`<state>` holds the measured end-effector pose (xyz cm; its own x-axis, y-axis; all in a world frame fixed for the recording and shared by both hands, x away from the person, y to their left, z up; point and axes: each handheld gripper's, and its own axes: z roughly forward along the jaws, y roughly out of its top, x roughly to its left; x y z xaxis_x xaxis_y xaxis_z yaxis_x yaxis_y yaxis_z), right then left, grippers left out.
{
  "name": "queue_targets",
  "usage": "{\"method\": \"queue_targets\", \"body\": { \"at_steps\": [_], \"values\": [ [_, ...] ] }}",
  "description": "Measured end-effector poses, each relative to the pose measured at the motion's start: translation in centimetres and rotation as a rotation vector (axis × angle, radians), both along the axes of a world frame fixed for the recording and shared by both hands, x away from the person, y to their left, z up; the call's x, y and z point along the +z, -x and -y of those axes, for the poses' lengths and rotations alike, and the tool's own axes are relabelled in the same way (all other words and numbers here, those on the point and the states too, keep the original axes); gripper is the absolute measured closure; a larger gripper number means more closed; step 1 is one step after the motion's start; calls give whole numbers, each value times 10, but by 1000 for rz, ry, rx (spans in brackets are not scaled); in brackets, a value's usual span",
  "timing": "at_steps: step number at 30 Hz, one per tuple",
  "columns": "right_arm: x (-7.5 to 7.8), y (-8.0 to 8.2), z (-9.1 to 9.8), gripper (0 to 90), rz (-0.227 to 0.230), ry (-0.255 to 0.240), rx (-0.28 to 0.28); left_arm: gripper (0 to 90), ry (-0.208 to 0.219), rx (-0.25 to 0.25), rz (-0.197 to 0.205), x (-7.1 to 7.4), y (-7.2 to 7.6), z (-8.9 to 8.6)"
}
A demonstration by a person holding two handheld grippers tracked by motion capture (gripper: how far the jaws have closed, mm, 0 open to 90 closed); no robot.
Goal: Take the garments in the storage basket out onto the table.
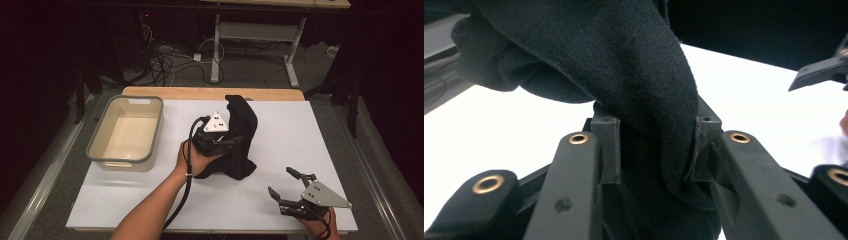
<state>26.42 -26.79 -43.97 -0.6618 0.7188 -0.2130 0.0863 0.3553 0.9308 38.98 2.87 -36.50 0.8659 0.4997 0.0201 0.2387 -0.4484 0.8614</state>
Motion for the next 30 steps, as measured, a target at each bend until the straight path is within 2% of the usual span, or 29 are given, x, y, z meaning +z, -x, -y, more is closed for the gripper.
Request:
{"method": "queue_targets", "body": {
  "at_steps": [10, 12, 17, 20, 25, 28, 30],
  "values": [
    [-1, 0, -3, 194, -2, 11, 3, 628, -47, 23, -27, -22, -13, 8],
    [-1, 0, -3, 194, -2, 15, 6, 620, -49, 30, -48, -27, -18, 10],
    [-2, 0, -4, 195, -2, 20, 6, 601, -63, 44, -54, -31, -23, 11],
    [-2, 0, -4, 195, -2, 23, 5, 560, -70, 59, -58, -35, -29, 12],
    [-2, 1, -4, 195, -1, 24, 6, 507, -73, 82, -57, -38, -32, 12],
    [-3, 1, -4, 195, -3, 26, 6, 477, -55, 98, -35, -35, -32, 10],
    [-3, 1, -5, 197, -3, 30, 8, 477, -75, 98, -23, -35, -32, 10]
  ]
}}
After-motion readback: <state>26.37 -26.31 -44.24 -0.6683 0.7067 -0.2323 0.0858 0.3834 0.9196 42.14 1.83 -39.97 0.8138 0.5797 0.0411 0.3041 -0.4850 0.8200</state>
